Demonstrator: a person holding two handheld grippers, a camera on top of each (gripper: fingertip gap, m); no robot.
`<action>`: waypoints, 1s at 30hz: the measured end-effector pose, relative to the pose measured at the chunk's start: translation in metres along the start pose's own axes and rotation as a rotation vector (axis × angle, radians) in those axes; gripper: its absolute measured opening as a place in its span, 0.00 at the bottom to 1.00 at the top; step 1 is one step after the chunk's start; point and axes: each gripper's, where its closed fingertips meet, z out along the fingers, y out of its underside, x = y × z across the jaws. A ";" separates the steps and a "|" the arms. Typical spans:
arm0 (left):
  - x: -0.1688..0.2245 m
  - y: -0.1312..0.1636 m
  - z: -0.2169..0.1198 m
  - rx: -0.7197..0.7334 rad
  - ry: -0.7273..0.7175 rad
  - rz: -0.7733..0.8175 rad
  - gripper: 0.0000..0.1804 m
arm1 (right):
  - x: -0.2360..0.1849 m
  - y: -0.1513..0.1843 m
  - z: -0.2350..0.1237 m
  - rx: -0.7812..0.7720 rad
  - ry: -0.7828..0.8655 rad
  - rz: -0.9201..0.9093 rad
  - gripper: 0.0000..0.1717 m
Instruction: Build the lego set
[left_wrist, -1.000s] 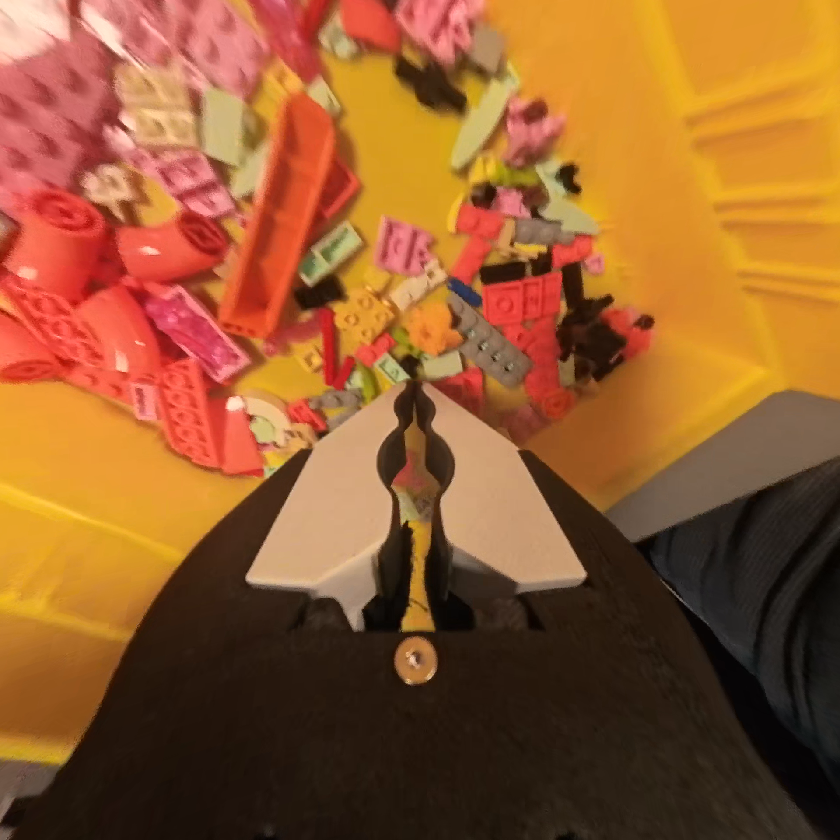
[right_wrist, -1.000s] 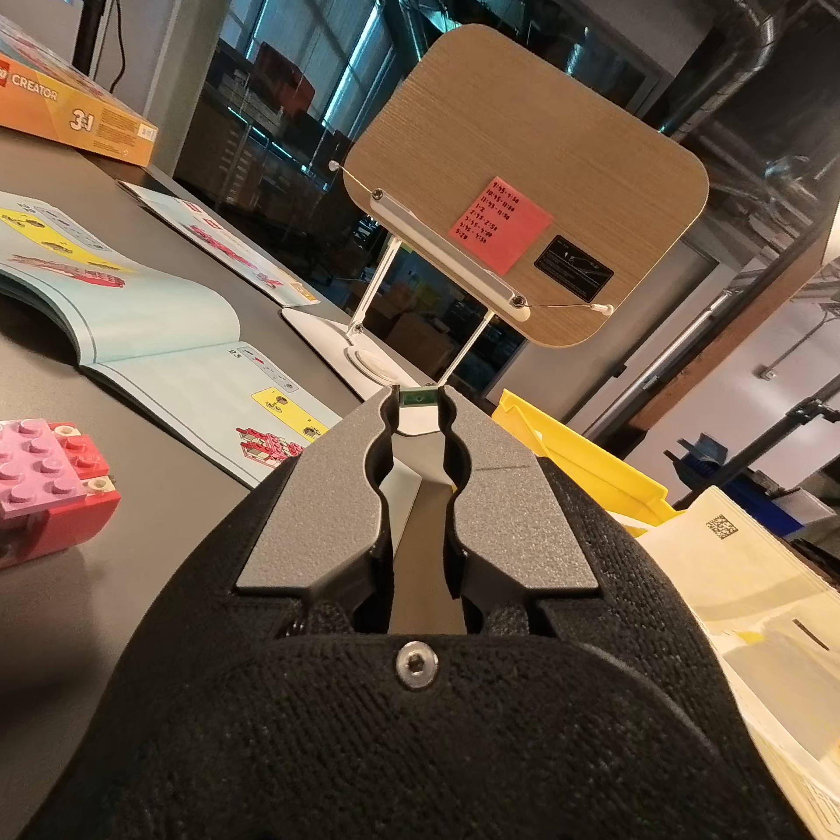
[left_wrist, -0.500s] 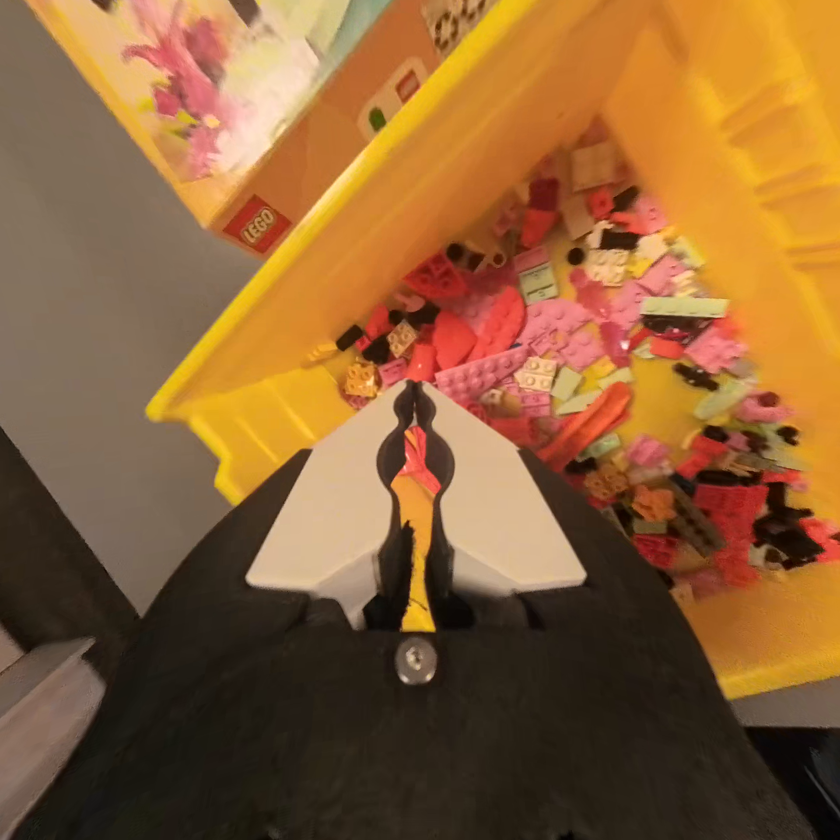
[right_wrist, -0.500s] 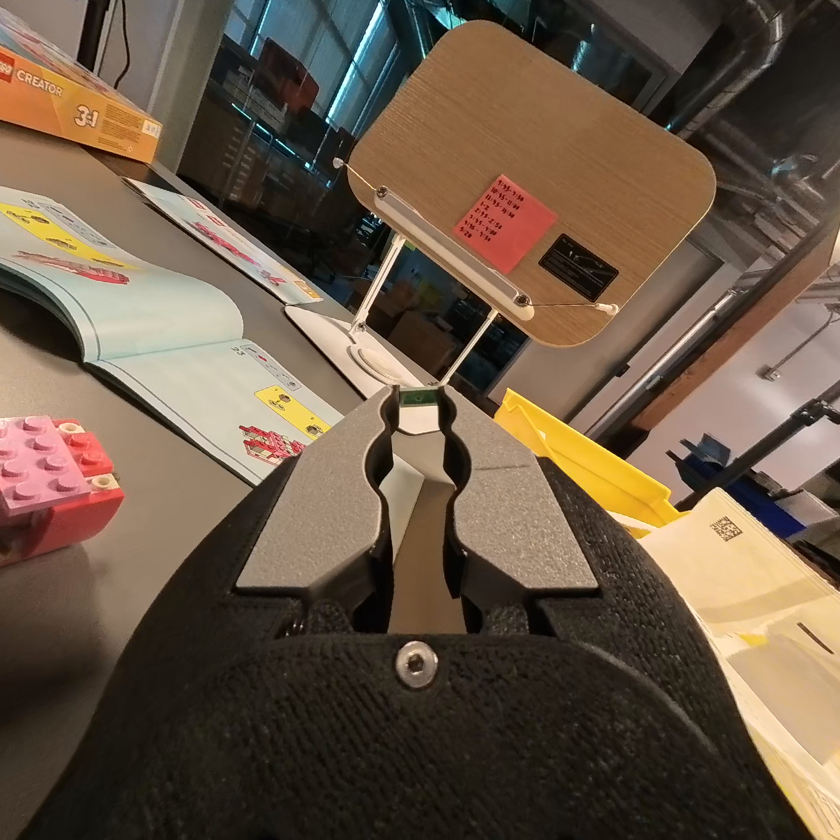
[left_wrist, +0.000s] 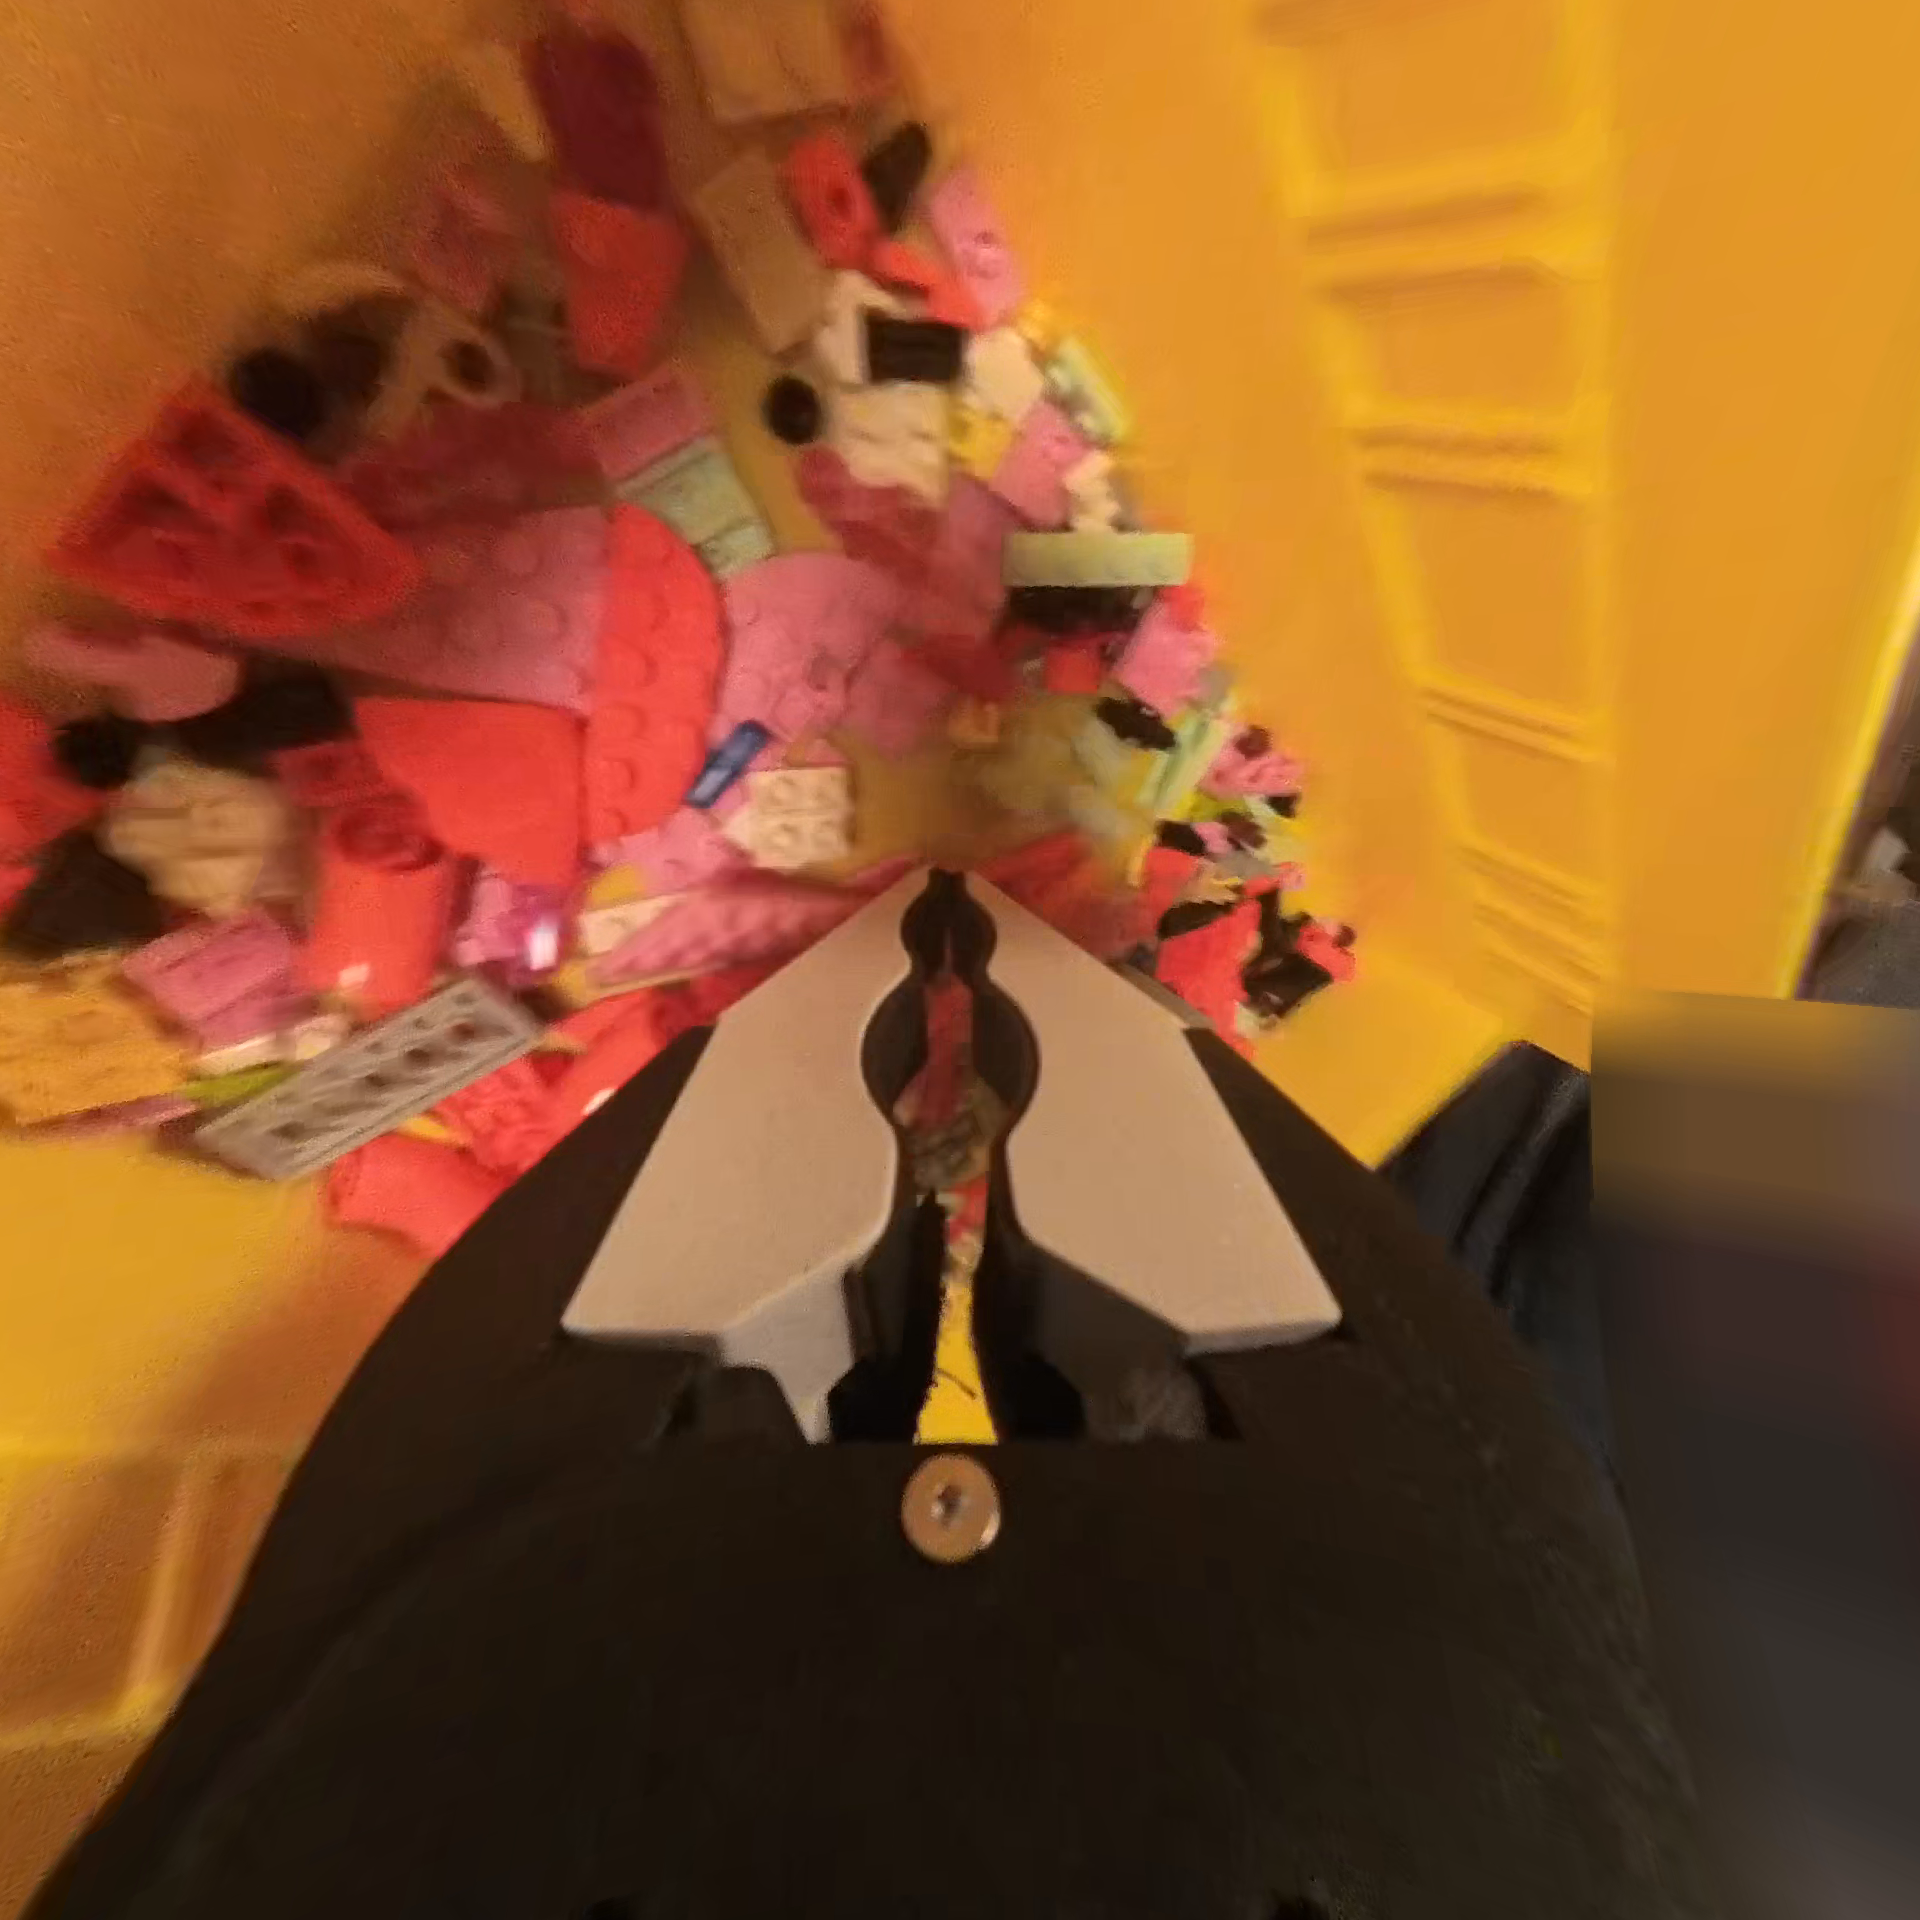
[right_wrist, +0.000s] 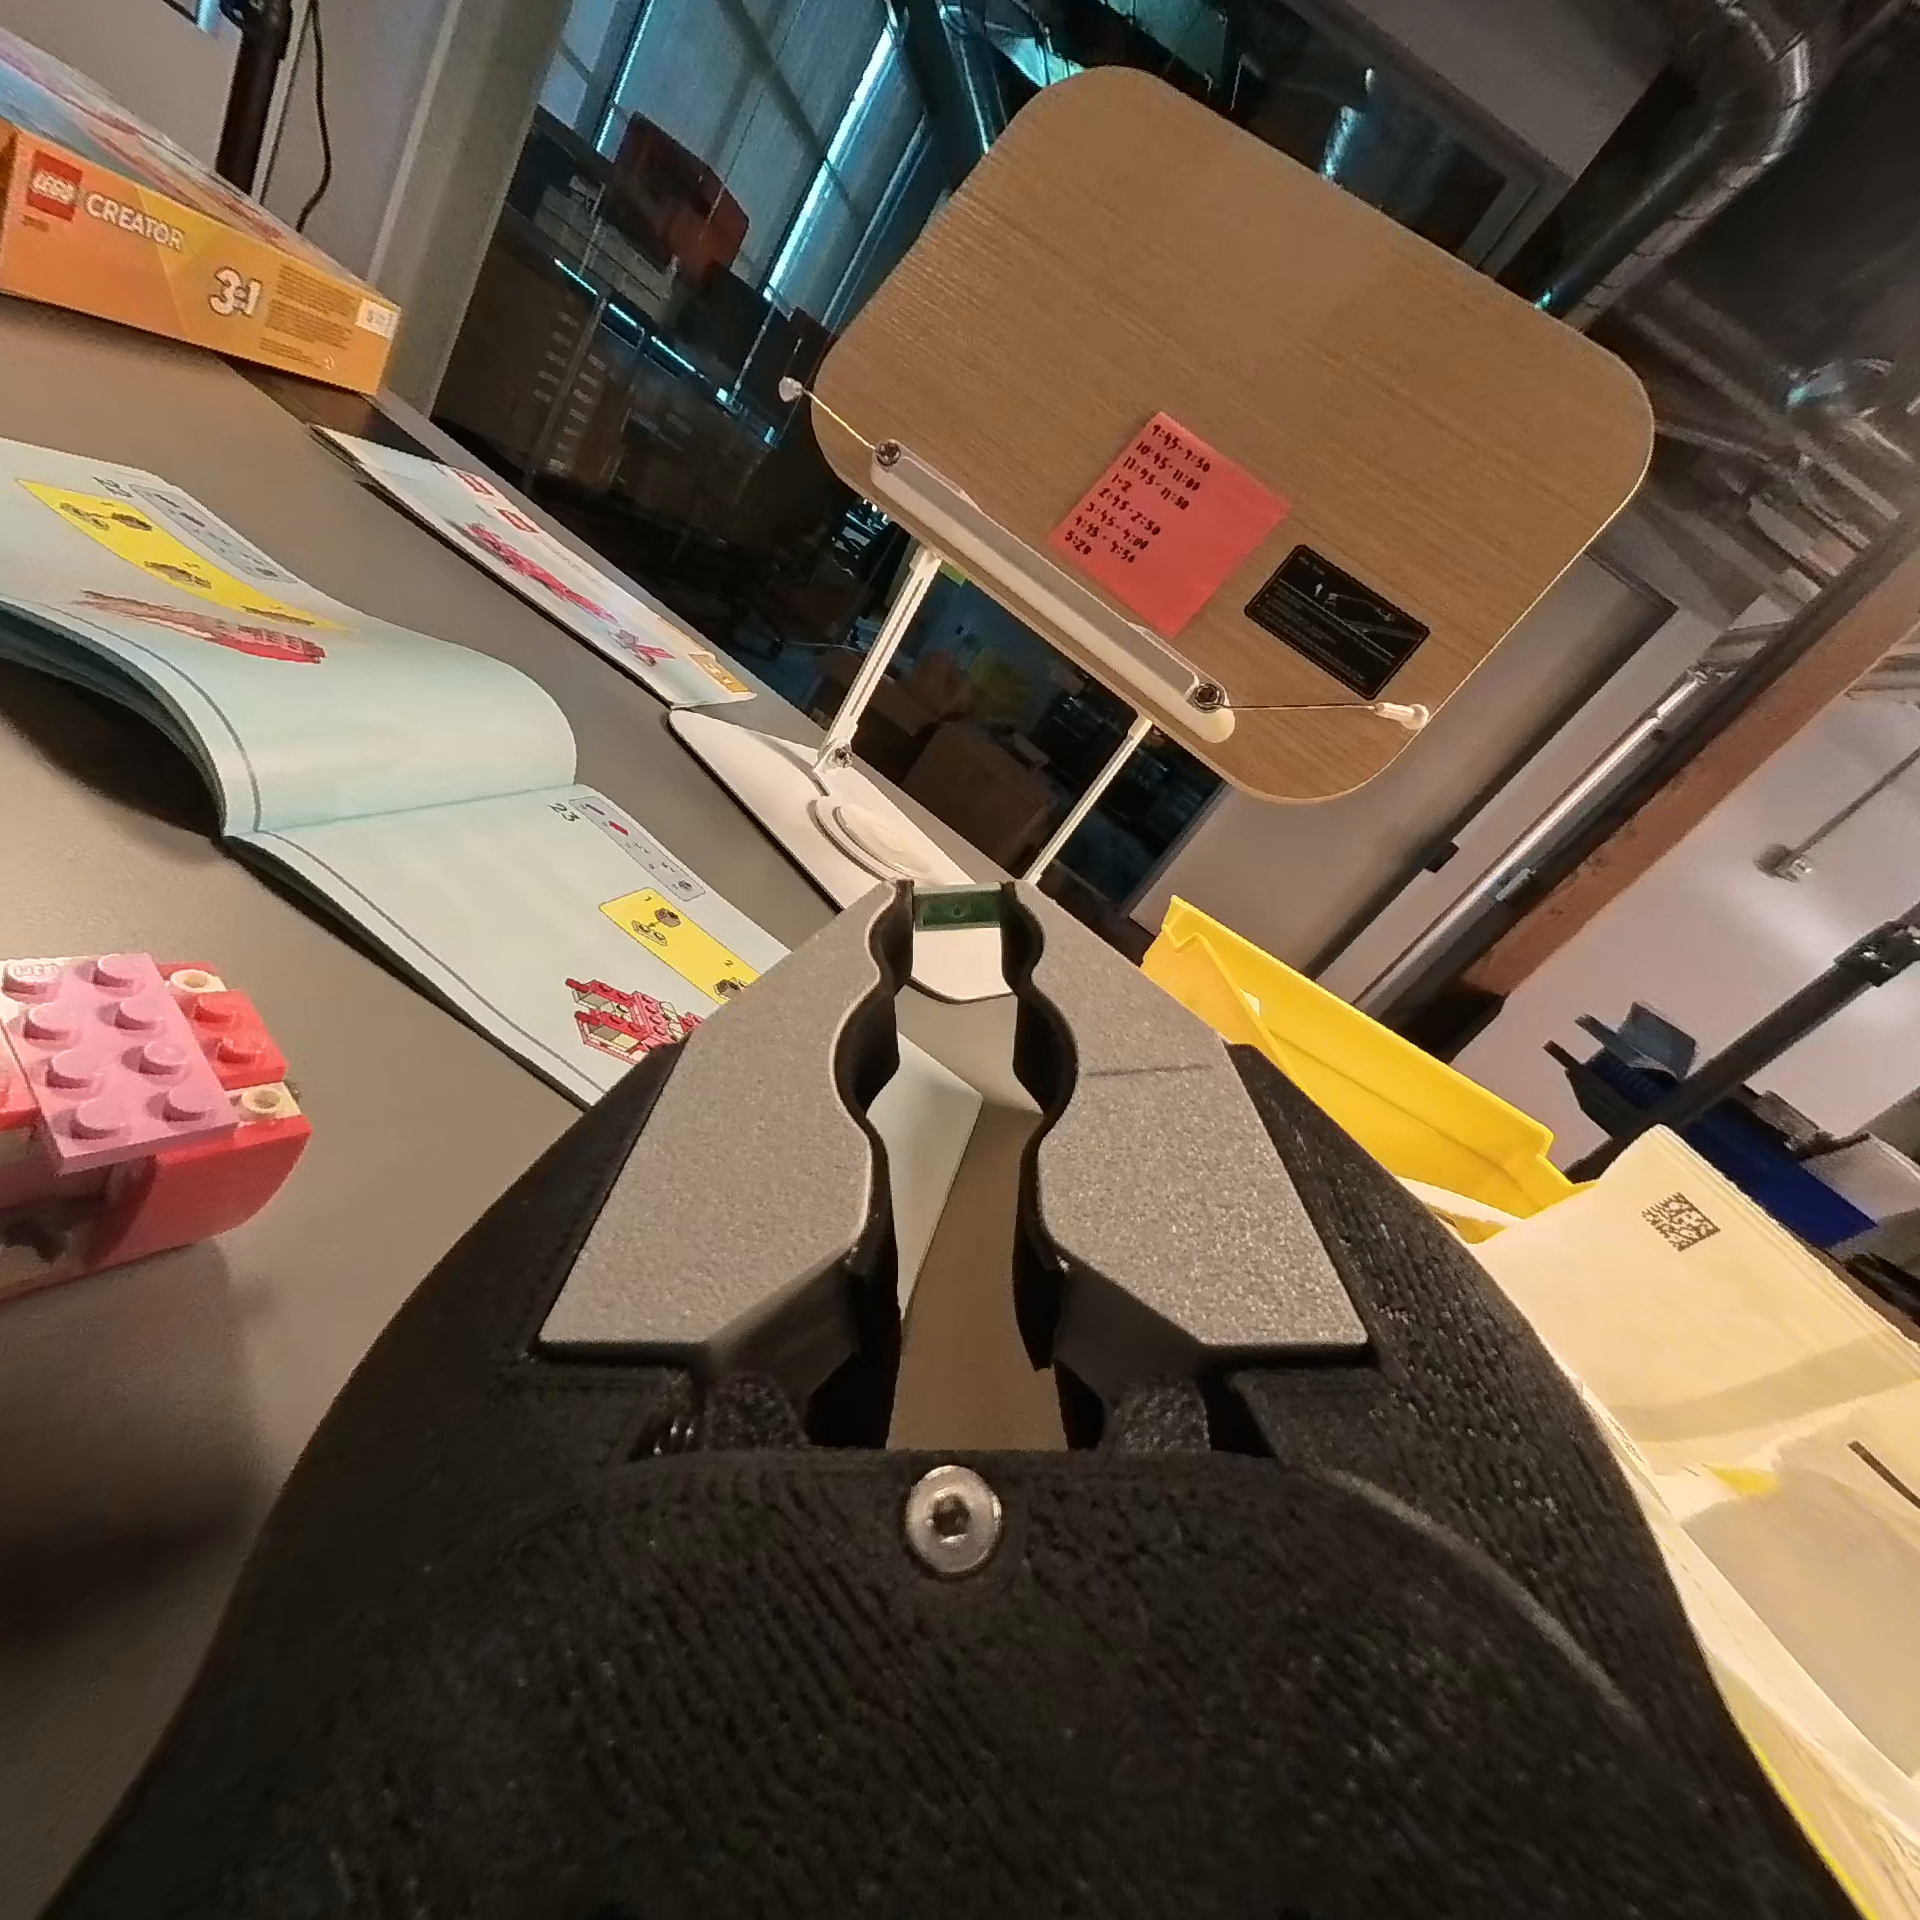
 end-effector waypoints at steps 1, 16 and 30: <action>-0.012 -0.005 -0.006 0.049 -0.075 -0.010 0.00 | 0.000 0.000 0.000 0.001 -0.001 0.000 0.09; -0.096 0.031 -0.035 -0.147 -0.679 -0.066 0.00 | 0.000 0.001 0.001 -0.005 0.000 -0.001 0.09; -0.047 -0.054 -0.065 0.411 -0.299 0.025 0.00 | 0.001 0.002 0.001 -0.008 0.003 0.000 0.09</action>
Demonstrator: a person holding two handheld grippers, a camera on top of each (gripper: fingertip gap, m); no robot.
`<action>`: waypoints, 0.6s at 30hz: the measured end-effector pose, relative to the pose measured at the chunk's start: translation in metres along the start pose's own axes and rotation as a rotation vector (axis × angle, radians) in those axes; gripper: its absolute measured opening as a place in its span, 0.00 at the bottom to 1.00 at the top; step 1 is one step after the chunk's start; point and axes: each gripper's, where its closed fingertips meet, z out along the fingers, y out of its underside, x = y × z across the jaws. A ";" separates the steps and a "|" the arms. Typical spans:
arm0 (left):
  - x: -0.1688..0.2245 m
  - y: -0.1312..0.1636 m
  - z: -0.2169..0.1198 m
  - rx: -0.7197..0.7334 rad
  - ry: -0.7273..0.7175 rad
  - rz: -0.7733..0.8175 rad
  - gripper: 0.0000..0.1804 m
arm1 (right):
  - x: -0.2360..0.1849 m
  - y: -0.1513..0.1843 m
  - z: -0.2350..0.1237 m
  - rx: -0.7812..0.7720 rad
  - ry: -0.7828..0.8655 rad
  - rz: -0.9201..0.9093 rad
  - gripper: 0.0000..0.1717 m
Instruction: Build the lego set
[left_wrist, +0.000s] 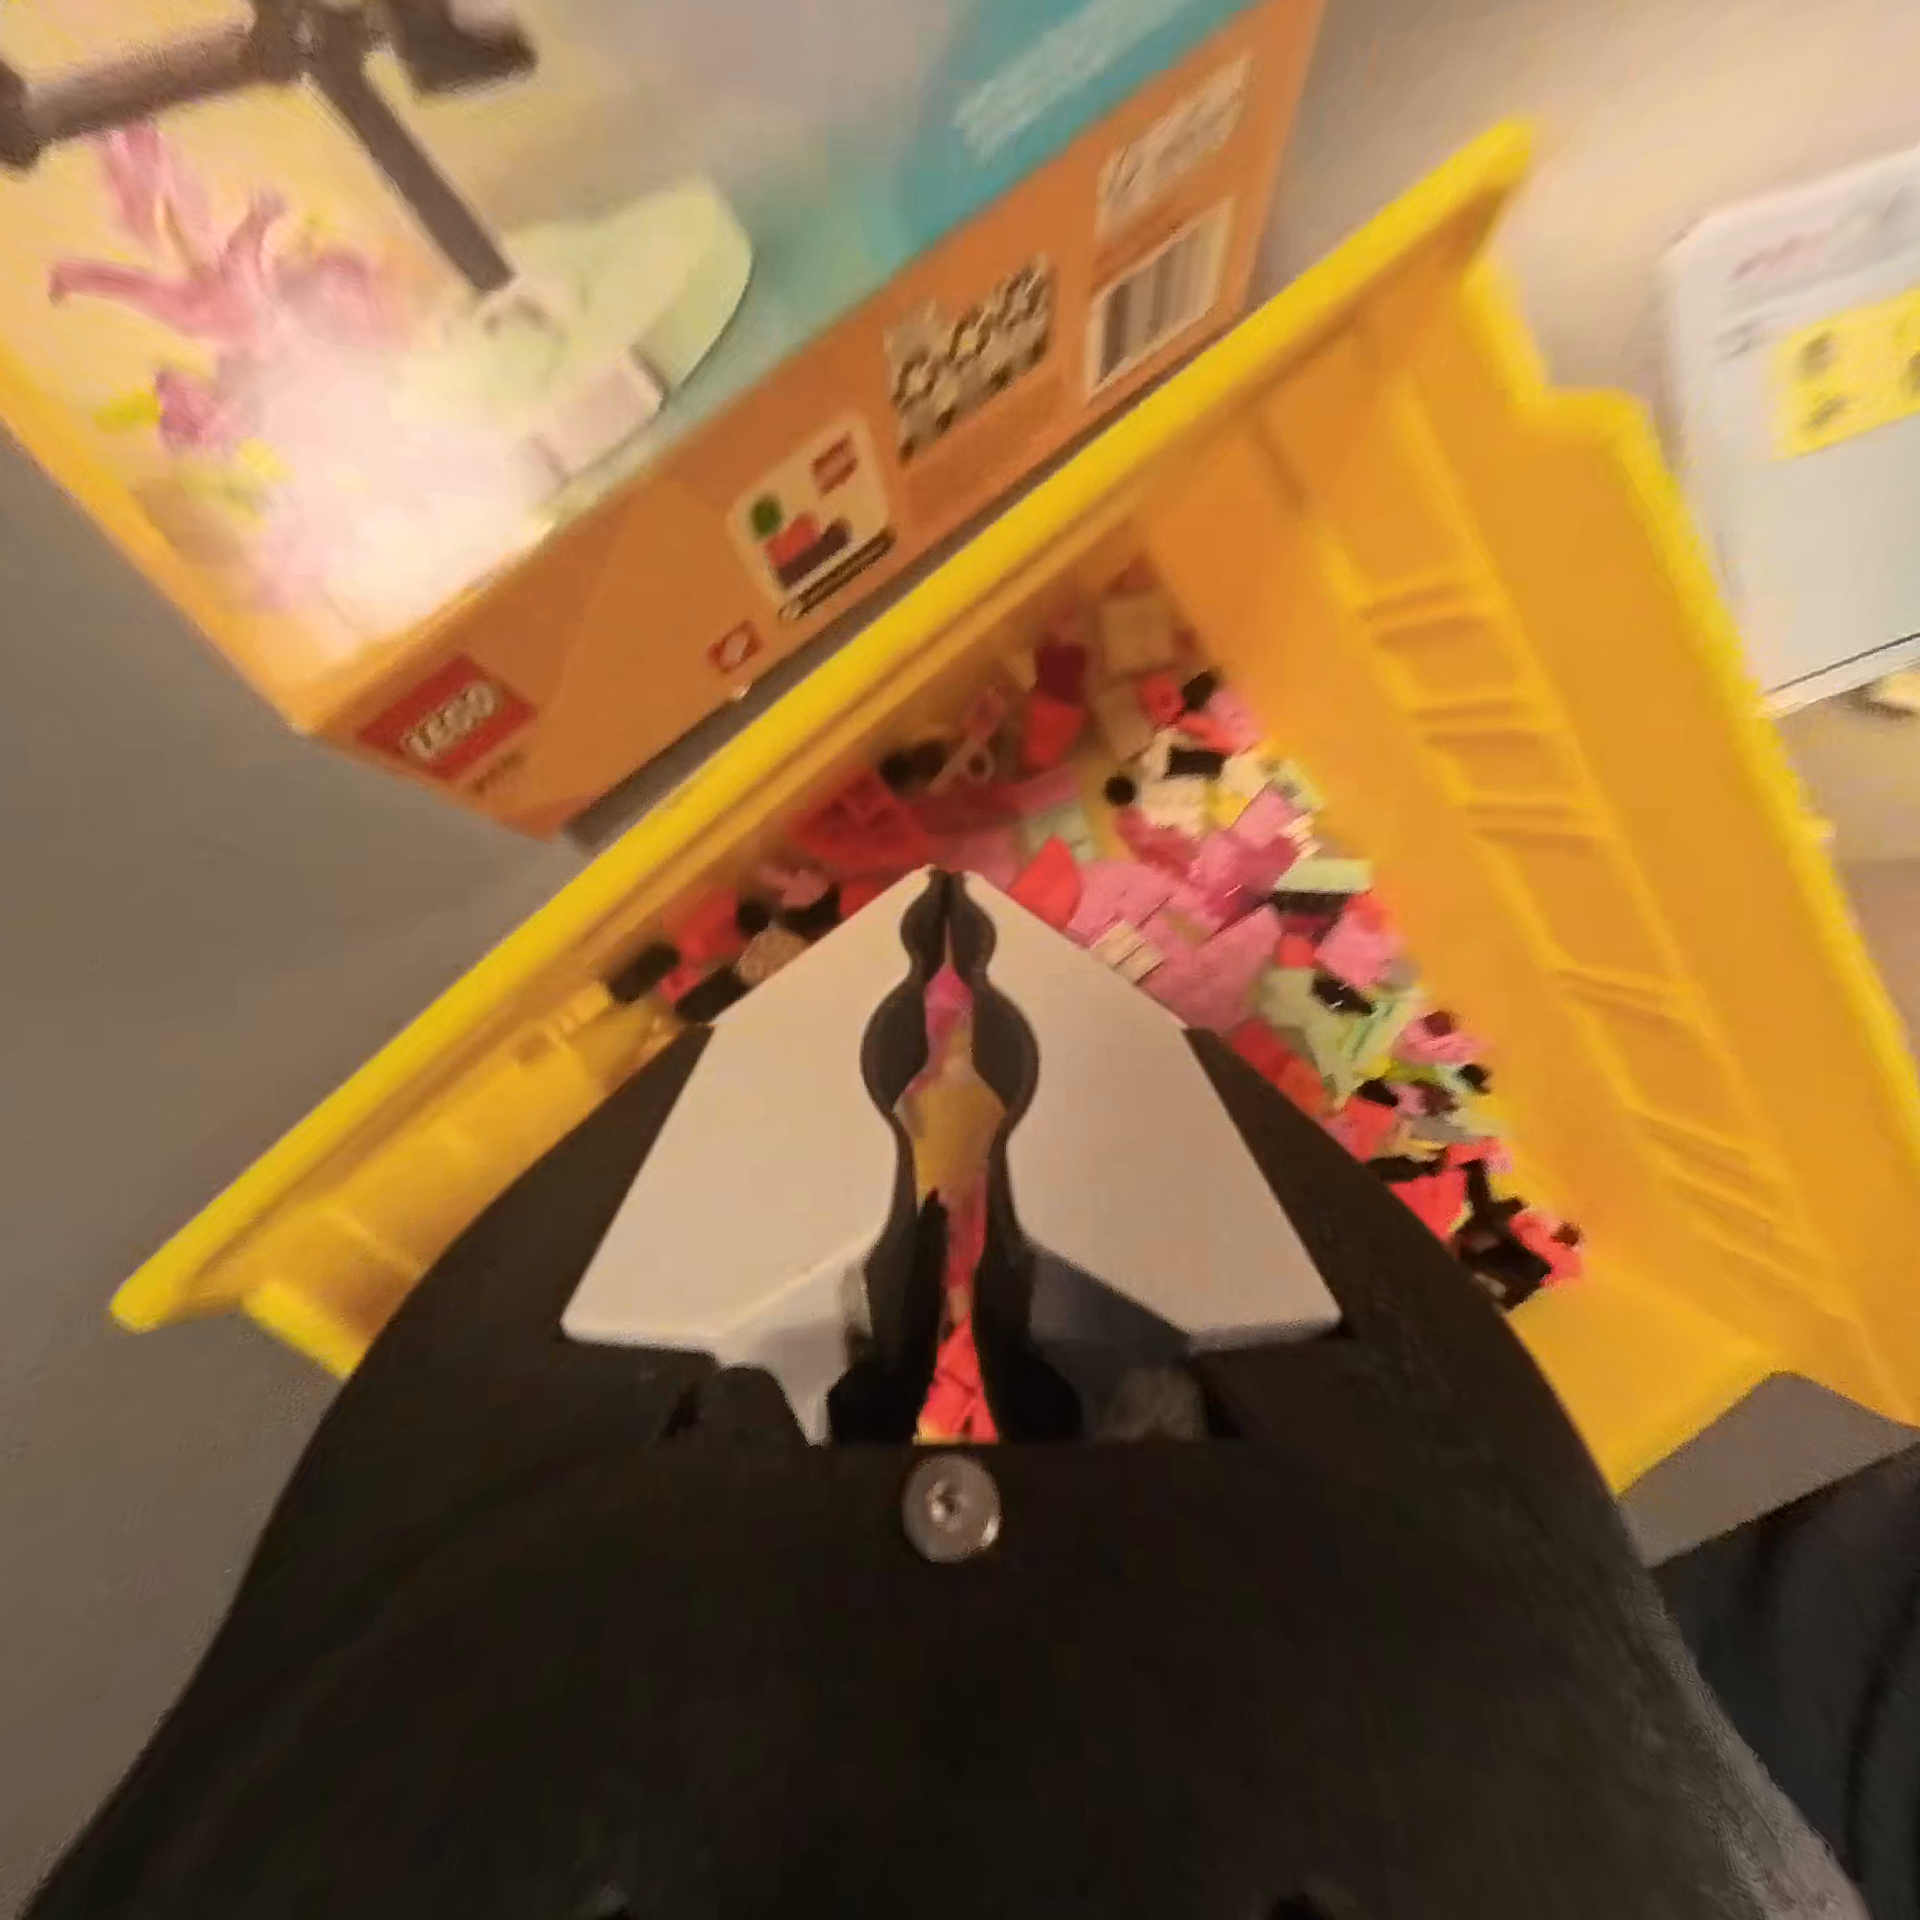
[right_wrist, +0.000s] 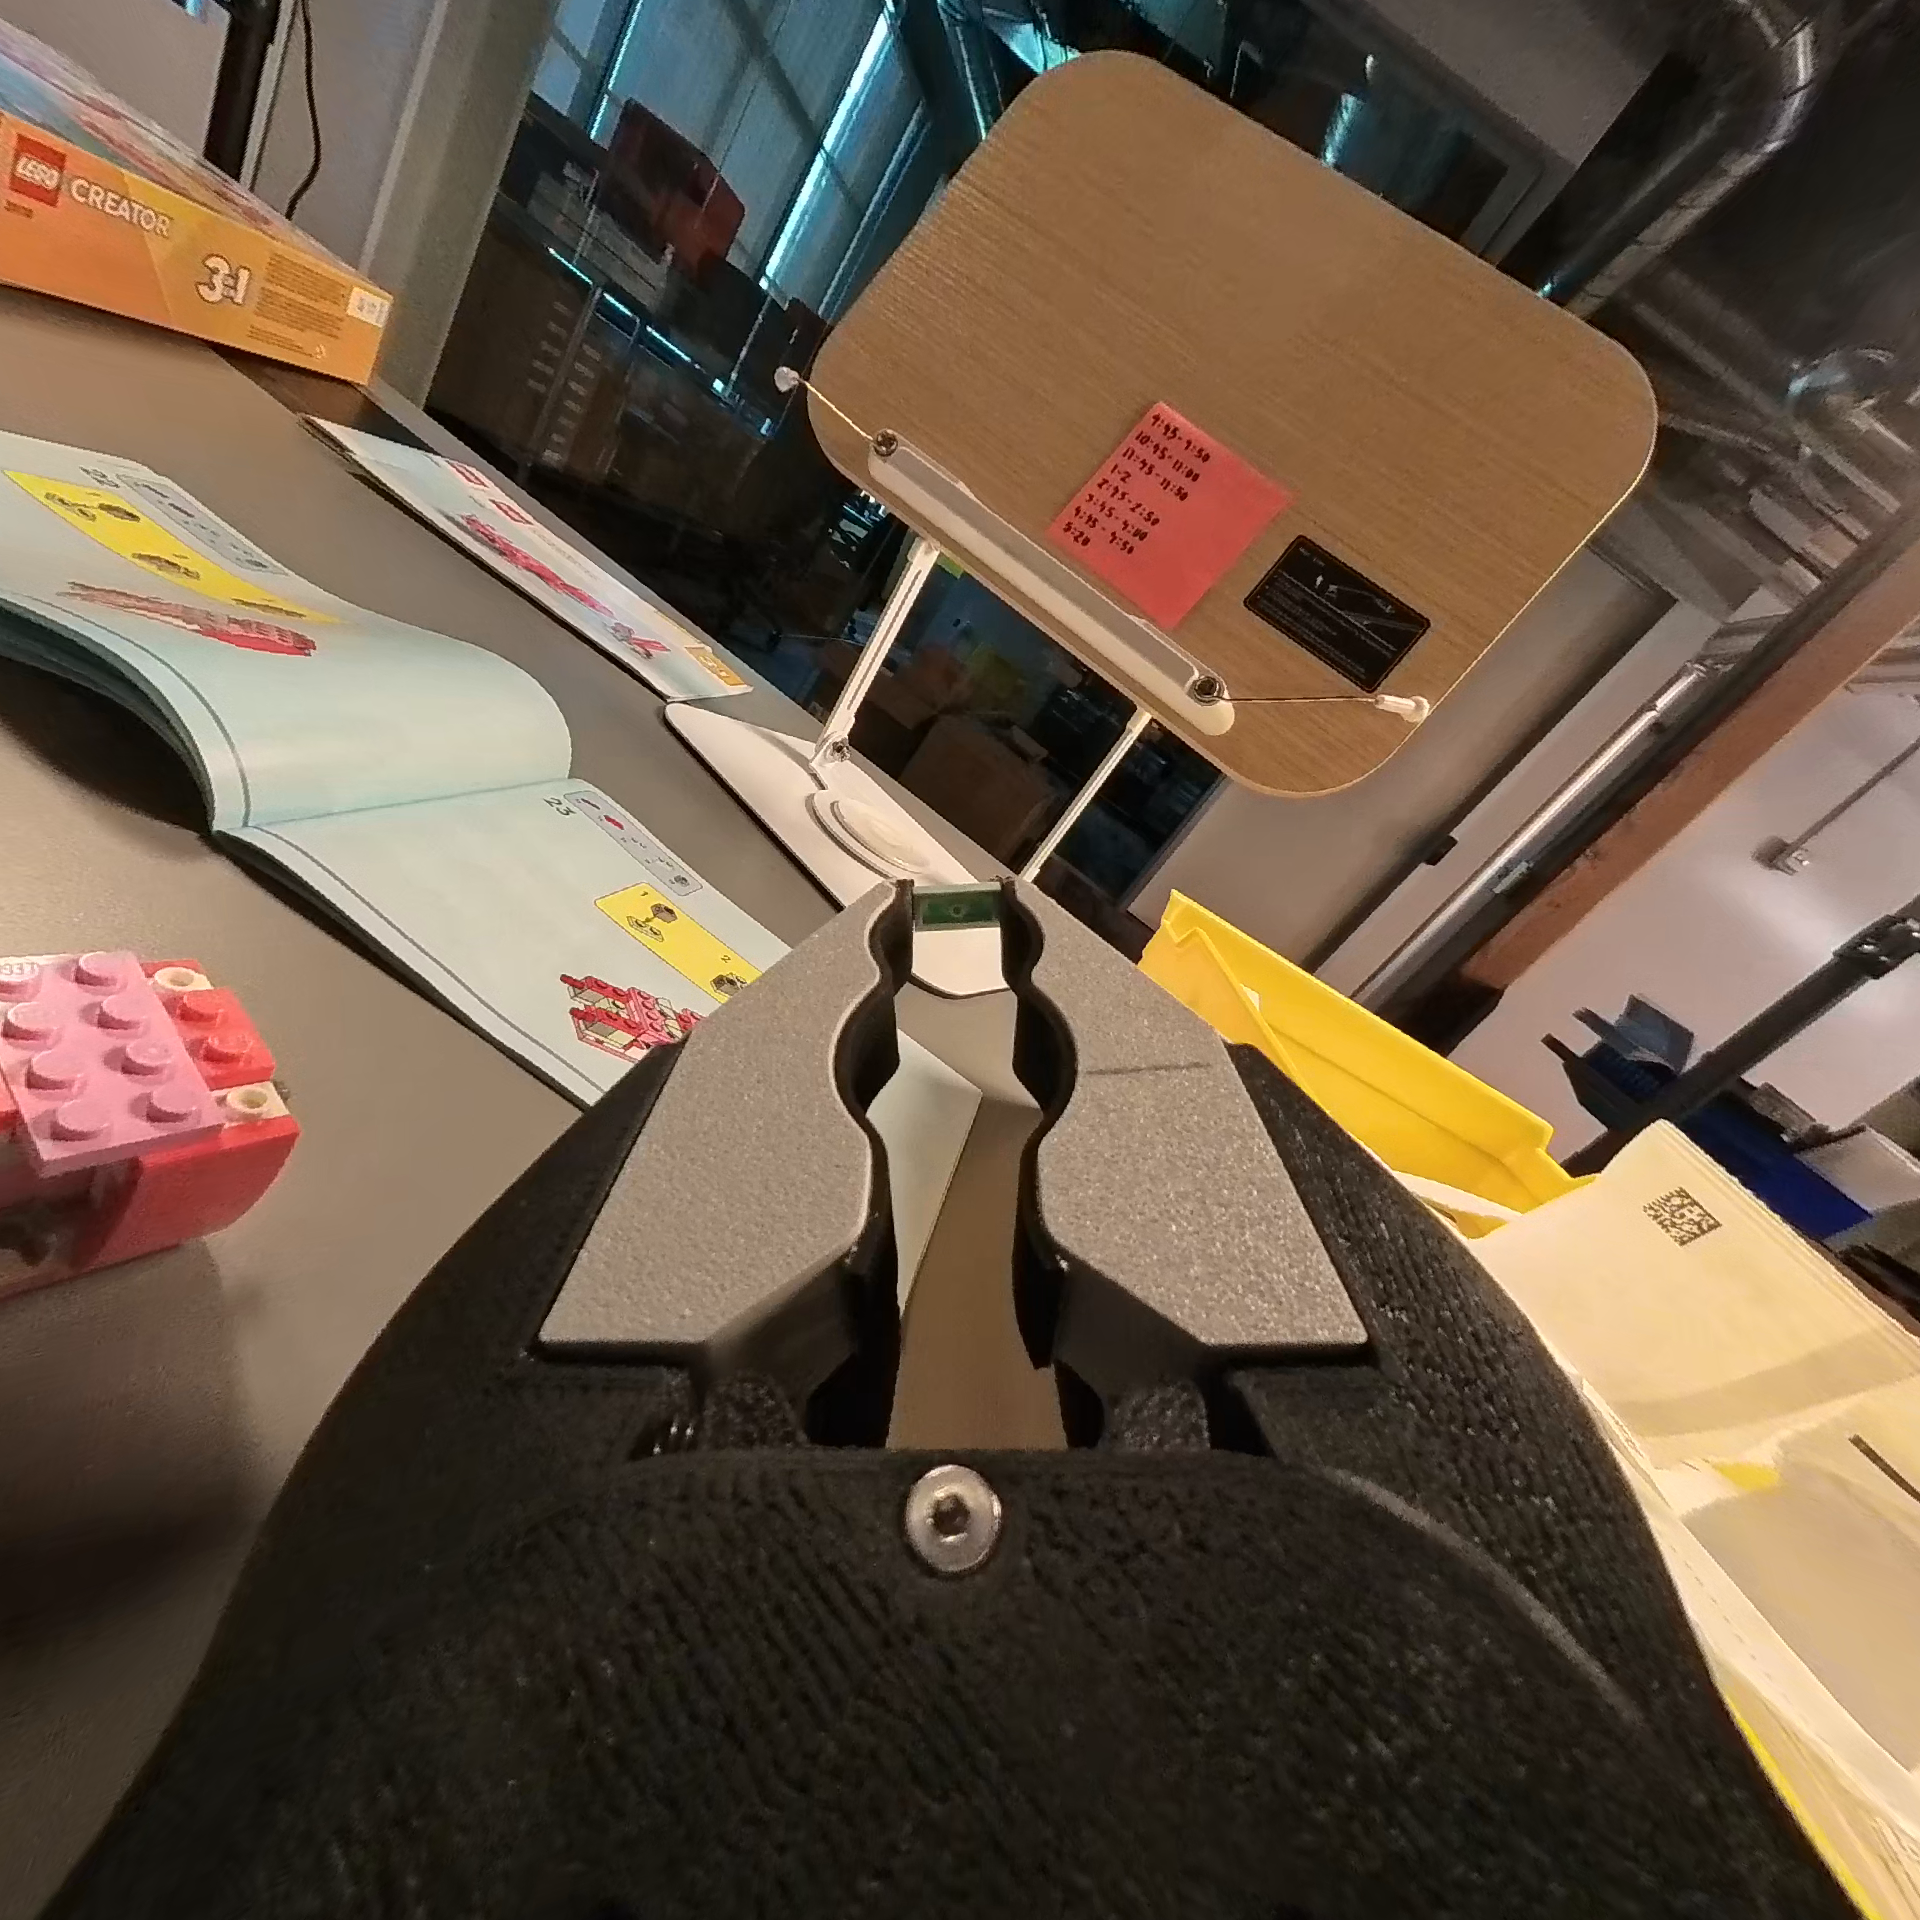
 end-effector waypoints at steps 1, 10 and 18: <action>0.005 -0.006 0.000 0.032 0.031 0.004 0.00 | 0.000 0.000 0.000 -0.001 0.001 0.001 0.09; 0.048 -0.019 0.028 0.111 0.169 0.045 0.00 | 0.004 -0.001 0.000 0.008 0.020 0.009 0.09; 0.053 0.008 0.054 -0.047 0.122 0.090 0.00 | 0.003 -0.001 0.000 0.008 0.013 0.003 0.08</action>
